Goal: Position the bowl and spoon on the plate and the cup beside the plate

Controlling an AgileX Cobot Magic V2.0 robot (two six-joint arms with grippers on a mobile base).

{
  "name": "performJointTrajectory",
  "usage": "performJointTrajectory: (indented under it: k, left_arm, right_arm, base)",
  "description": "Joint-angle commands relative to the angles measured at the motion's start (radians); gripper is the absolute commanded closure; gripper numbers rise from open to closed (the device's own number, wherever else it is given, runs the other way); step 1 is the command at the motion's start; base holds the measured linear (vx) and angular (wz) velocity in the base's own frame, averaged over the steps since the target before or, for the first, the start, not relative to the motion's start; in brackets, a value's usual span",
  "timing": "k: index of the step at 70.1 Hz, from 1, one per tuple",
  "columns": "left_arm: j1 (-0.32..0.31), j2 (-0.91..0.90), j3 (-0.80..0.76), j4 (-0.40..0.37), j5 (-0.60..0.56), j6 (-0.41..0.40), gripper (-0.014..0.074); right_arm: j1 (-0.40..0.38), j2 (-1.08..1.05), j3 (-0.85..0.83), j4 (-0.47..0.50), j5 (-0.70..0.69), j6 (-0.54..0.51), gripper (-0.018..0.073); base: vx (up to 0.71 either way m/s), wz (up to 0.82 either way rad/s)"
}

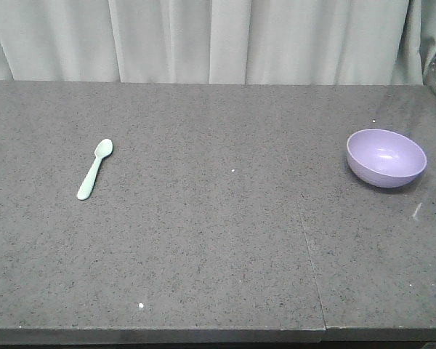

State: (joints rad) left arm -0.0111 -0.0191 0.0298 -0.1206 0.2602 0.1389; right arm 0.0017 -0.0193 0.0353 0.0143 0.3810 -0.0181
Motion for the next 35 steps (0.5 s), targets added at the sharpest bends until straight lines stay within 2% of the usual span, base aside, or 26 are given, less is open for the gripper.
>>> performJointTrajectory:
  k: [1,35]
  left_arm:
    - [0.001,0.003,-0.034,-0.011,-0.076,-0.007,0.0603]
    - [0.001,0.003,-0.034,-0.012,-0.108,-0.007,0.0603]
  right_arm:
    - [0.000,-0.006,-0.005,-0.022,-0.070,-0.020,0.0563]
    - [0.000,-0.006,-0.005,-0.029,-0.070,-0.021,0.0563]
  base:
    - [0.00,0.00]
    - [0.00,0.00]
